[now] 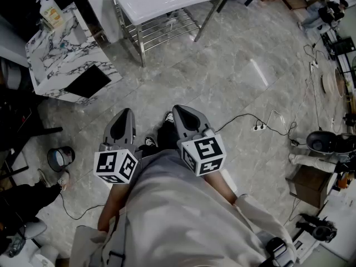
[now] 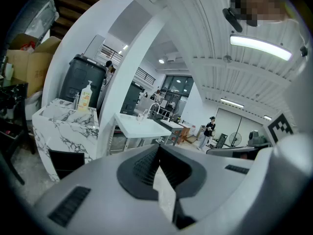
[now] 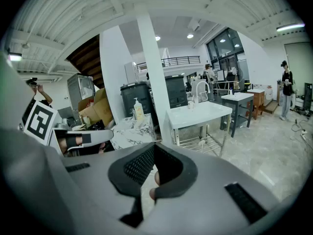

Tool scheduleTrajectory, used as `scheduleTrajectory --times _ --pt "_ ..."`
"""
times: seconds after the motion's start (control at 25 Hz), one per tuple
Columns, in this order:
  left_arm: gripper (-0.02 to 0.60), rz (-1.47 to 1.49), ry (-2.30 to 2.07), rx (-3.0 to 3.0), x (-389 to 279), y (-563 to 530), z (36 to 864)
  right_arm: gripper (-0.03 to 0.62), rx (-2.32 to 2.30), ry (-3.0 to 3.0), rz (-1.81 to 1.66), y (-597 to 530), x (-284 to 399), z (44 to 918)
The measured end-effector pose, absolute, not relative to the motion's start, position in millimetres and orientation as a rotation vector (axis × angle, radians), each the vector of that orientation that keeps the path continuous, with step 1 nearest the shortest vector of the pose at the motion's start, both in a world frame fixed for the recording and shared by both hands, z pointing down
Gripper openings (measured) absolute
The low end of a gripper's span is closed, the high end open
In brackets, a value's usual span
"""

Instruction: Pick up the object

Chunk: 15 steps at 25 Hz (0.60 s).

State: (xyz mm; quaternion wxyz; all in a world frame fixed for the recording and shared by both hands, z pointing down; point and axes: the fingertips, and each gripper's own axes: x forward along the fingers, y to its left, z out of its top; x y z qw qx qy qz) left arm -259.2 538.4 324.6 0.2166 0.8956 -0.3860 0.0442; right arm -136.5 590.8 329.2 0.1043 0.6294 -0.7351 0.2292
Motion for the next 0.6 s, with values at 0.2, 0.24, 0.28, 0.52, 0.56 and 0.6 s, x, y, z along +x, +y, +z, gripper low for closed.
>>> scheduleTrajectory --times 0.2,0.24,0.28,0.52,0.56,0.6 --pt "0.002 0.122 -1.071 2.499 -234.4 512.5 324.5 0.009 1.855 -2.171 0.674 564.2 -111.9 331.2" --pt "0.002 0.127 -1.075 2.503 -229.5 507.7 324.6 0.009 1.853 -2.171 0.675 559.5 -107.0 331.7" --pt "0.002 0.132 -1.079 2.506 -224.9 502.9 324.5 0.009 1.852 -2.172 0.677 554.8 -102.1 332.0" --pt "0.002 0.152 -1.088 2.518 -196.6 473.2 324.6 0.009 1.86 -2.204 0.747 527.2 -70.4 334.0" --pt "0.002 0.157 -1.087 2.52 -190.7 468.7 324.9 0.009 1.858 -2.217 0.758 522.7 -64.7 334.2" --pt "0.002 0.162 -1.086 2.522 -184.6 464.7 325.1 0.009 1.857 -2.226 0.764 518.5 -58.8 334.4"
